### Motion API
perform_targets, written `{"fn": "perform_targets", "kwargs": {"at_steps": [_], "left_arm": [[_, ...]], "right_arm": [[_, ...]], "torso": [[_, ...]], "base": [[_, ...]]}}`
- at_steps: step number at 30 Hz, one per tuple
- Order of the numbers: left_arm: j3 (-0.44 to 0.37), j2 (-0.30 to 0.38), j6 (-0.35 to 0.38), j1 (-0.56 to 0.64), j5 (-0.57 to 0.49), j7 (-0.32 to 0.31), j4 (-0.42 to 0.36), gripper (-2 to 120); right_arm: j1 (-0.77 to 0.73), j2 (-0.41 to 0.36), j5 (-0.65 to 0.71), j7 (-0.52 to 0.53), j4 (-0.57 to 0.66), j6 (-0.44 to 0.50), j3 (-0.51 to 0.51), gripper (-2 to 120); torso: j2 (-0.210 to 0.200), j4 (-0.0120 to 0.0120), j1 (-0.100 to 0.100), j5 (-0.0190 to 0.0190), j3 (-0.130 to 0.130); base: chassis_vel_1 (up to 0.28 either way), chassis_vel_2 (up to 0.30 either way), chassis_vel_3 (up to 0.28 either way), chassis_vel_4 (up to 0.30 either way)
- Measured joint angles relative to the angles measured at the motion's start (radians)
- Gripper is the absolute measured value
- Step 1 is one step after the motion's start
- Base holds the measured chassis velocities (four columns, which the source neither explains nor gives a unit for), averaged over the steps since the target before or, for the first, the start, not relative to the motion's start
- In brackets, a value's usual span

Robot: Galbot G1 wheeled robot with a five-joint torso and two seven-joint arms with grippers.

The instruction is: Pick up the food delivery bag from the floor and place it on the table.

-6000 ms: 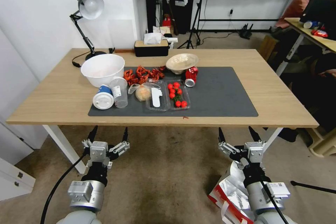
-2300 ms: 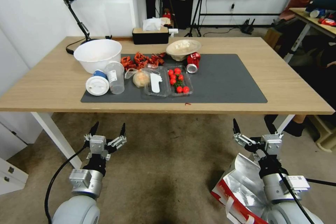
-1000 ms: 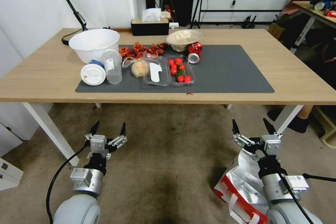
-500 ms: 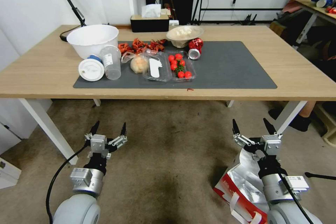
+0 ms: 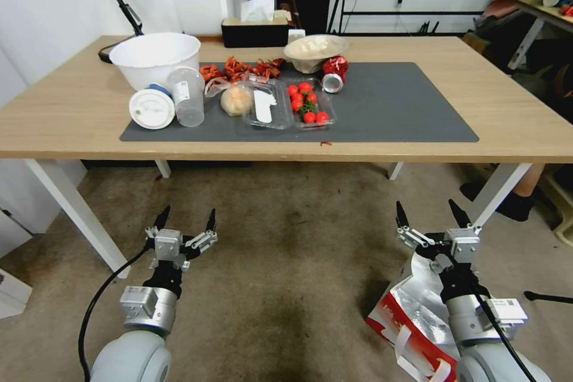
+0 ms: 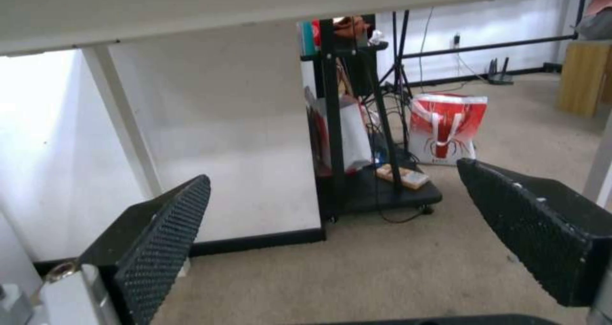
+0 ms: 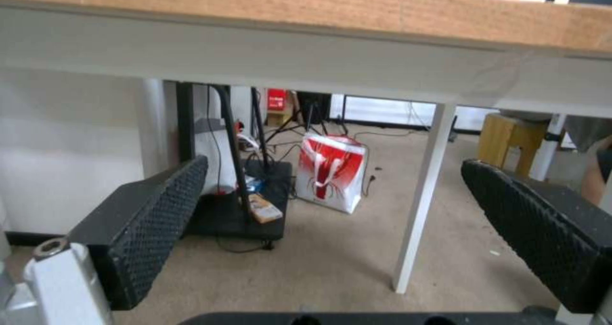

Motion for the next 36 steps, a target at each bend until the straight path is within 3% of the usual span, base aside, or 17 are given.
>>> {"fn": "perform_targets", "kwargs": {"at_steps": [36], "left_arm": [[0.0, -0.001, 0.006, -0.008, 0.009, 0.004, 0.008, 97]], "right_arm": [[0.003, -0.013, 0.034, -0.013, -0.002, -0.014, 0.007, 100]], "torso": [[-0.143, 0.0, -0.048, 0.0, -0.095]], "base": [[0.0, 0.0, 0.0, 0.0]]}}
